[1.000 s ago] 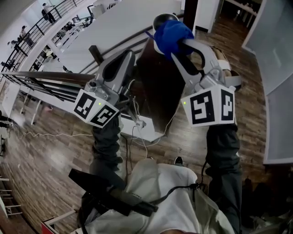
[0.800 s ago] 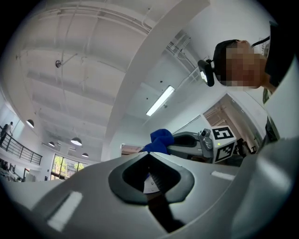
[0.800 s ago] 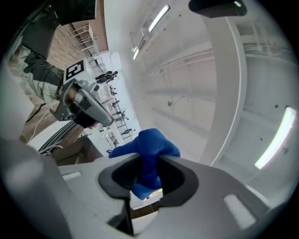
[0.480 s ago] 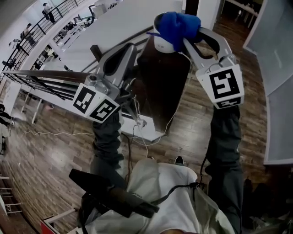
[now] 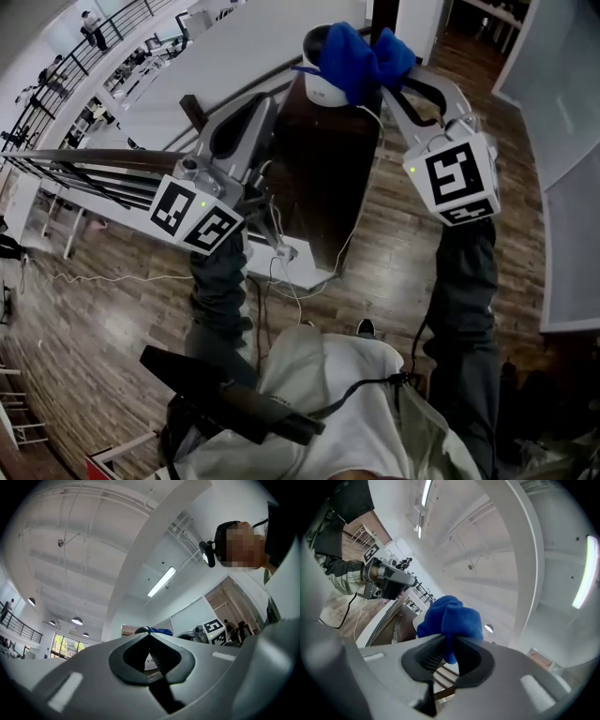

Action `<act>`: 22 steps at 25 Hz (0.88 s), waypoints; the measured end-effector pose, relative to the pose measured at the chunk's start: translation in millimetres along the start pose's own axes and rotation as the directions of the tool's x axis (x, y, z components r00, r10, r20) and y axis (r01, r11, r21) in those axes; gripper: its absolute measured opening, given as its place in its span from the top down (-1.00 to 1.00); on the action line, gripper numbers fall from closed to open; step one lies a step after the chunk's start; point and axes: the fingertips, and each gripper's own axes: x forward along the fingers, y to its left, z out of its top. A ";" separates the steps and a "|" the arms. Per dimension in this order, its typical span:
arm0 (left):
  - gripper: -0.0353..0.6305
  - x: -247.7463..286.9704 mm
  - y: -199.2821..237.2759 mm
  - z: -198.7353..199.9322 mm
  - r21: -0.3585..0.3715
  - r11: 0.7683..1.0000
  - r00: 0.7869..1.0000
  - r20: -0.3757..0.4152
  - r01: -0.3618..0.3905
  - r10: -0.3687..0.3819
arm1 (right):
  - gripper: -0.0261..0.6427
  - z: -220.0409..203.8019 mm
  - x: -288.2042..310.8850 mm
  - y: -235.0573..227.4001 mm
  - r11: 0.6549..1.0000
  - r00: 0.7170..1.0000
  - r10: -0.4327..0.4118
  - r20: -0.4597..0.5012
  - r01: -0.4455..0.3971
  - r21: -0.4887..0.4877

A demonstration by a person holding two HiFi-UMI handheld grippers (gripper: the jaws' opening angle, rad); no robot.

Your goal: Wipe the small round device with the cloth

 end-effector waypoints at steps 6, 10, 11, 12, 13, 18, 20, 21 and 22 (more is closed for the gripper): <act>0.93 -3.2 -2.7 1.8 -0.001 1.000 1.000 0.002 0.001 -0.001 | 0.75 15.3 -11.1 -11.2 0.993 0.989 -0.120 0.088 0.121 -0.012; 0.93 -9.1 1.1 -3.0 -0.006 1.000 1.000 -0.008 -0.014 0.014 | 0.74 16.9 -19.1 -11.0 0.980 0.963 -0.184 0.199 0.164 0.112; 0.93 -10.8 1.5 -3.1 -0.005 1.000 1.000 -0.009 -0.017 0.017 | 0.71 16.5 -20.3 -9.5 0.978 0.958 -0.183 0.221 0.153 0.145; 0.93 -12.7 1.5 -2.6 -0.004 1.000 1.000 -0.009 -0.021 0.021 | 0.68 16.3 -22.7 -8.4 0.974 0.953 -0.184 0.241 0.142 0.178; 0.93 -14.7 1.5 -1.7 -0.002 1.000 1.000 -0.008 -0.025 0.025 | 0.62 16.2 -25.8 -7.7 0.969 0.948 -0.186 0.258 0.133 0.210; 0.93 -19.4 5.7 -1.2 -0.002 0.999 0.999 0.001 -0.043 0.043 | 0.38 14.1 -27.2 -3.6 0.968 0.943 -0.178 0.283 0.115 0.223; 0.93 -19.3 5.2 -3.9 -0.009 0.999 0.999 -0.002 -0.038 0.038 | 0.28 8.0 -22.2 -6.1 0.964 0.947 -0.196 0.254 0.138 0.229; 0.93 -19.3 4.9 -4.8 -0.013 0.999 0.999 -0.002 -0.035 0.035 | 0.25 4.5 -19.1 -8.9 0.958 0.949 -0.204 0.241 0.144 0.247; 0.93 -19.3 4.5 -5.2 -0.016 0.999 0.999 -0.002 -0.032 0.032 | 0.23 1.8 -15.6 -11.4 0.953 0.950 -0.203 0.237 0.137 0.269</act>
